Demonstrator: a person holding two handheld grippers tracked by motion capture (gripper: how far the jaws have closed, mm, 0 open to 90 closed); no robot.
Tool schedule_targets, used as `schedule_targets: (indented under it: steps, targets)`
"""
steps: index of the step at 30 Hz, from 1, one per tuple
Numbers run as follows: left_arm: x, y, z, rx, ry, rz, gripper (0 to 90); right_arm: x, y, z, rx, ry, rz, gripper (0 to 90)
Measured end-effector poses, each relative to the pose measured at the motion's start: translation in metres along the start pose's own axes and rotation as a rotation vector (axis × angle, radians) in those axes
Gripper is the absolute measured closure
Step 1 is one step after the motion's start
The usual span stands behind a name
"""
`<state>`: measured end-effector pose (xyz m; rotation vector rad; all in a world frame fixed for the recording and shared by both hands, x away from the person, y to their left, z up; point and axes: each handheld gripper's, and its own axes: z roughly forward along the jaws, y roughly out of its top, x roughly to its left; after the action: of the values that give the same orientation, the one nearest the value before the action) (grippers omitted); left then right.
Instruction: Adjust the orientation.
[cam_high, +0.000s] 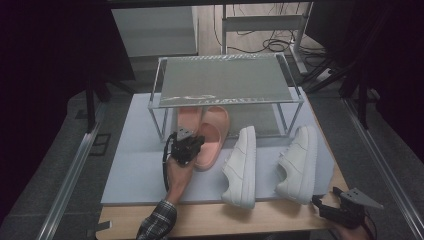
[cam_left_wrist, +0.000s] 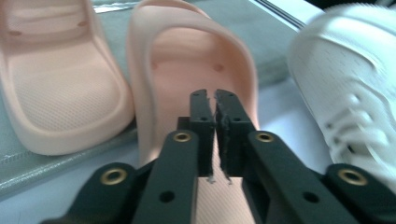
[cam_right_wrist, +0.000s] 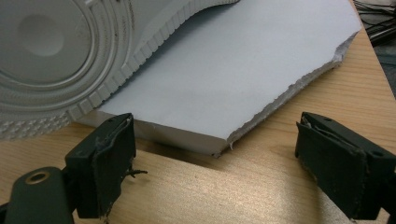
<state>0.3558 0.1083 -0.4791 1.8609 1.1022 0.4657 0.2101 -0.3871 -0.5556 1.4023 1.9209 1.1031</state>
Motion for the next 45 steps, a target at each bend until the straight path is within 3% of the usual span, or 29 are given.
schedule_targets:
  steps: [4,11,21,33,45]
  targets:
    - [-0.006,-0.006,-0.008,0.024,-0.017,0.036,89.7,0.000,0.000,0.000,0.000,0.000,0.000,12.3]
    - [-0.008,-0.023,-0.020,0.054,-0.037,0.032,89.7,0.000,0.000,0.000,0.000,-0.001,0.000,12.3]
    - [-0.013,-0.046,-0.032,0.078,-0.061,0.059,89.7,0.000,0.000,0.000,0.001,-0.002,0.000,12.6]
    - [-0.020,-0.062,-0.026,0.120,-0.025,0.103,89.6,0.000,0.000,0.000,0.003,-0.003,-0.002,12.6]
    - [-0.027,-0.055,-0.011,0.108,-0.040,0.106,89.5,0.000,0.000,0.000,0.002,-0.002,-0.001,12.7]
